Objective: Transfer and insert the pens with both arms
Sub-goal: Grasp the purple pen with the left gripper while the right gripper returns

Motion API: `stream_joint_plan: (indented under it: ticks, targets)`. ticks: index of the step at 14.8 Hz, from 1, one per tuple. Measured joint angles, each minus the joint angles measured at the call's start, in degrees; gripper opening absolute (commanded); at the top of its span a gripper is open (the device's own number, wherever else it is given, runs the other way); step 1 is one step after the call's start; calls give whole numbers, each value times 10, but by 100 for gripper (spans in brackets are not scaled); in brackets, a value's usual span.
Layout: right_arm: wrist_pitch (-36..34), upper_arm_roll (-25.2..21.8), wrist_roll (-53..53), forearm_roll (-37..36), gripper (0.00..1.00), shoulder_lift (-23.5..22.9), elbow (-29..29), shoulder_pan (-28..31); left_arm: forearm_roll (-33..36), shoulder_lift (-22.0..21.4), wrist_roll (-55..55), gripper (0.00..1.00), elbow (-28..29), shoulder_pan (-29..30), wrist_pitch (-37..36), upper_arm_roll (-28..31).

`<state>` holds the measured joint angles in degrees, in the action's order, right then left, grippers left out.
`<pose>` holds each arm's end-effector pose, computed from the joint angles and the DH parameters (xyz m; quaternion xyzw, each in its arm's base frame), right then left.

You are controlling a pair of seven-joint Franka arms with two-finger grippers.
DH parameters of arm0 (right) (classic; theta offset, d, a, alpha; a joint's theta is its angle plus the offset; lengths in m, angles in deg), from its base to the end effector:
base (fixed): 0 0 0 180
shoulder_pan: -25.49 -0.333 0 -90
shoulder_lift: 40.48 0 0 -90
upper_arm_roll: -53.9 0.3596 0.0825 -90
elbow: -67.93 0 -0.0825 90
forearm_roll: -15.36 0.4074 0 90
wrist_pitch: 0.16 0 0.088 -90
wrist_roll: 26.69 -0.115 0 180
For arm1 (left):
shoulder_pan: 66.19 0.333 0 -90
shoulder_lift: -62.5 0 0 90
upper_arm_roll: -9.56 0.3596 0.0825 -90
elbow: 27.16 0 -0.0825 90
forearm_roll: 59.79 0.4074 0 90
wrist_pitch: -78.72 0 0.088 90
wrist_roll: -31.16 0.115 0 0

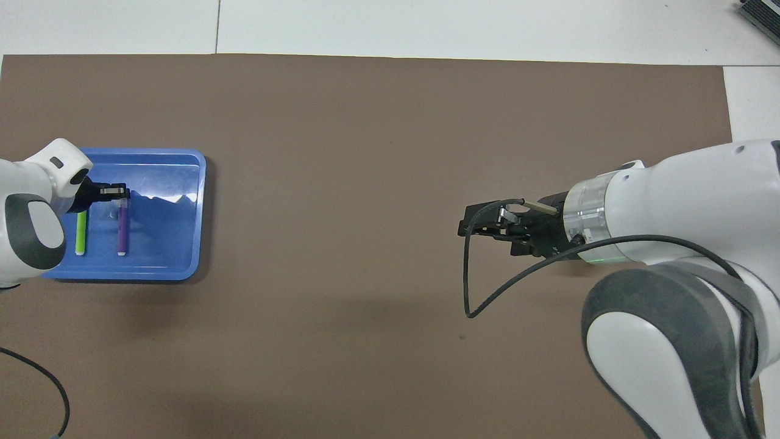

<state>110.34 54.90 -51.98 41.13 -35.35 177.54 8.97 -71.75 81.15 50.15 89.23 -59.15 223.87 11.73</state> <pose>0.5301 0.2028 0.5788 -0.9669 0.1328 0.0296 0.2160 0.6378 0.1036 0.3196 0.9942 -0.0064 0.1003 0.0376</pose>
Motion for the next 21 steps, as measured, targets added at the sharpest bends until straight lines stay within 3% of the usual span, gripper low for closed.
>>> stream_joint_plan:
  ticks: [8,16,21]
  targets:
    - [0,0,0,0,100,0,0,0,0,0,0,0,-2,0,-6,-2]
    - [0,0,0,0,100,0,0,0,0,0,-30,0,-41,-1,-87,-5]
    - [0,0,0,0,100,0,0,0,-1,-13,-105,0,-95,-19,-182,-9]
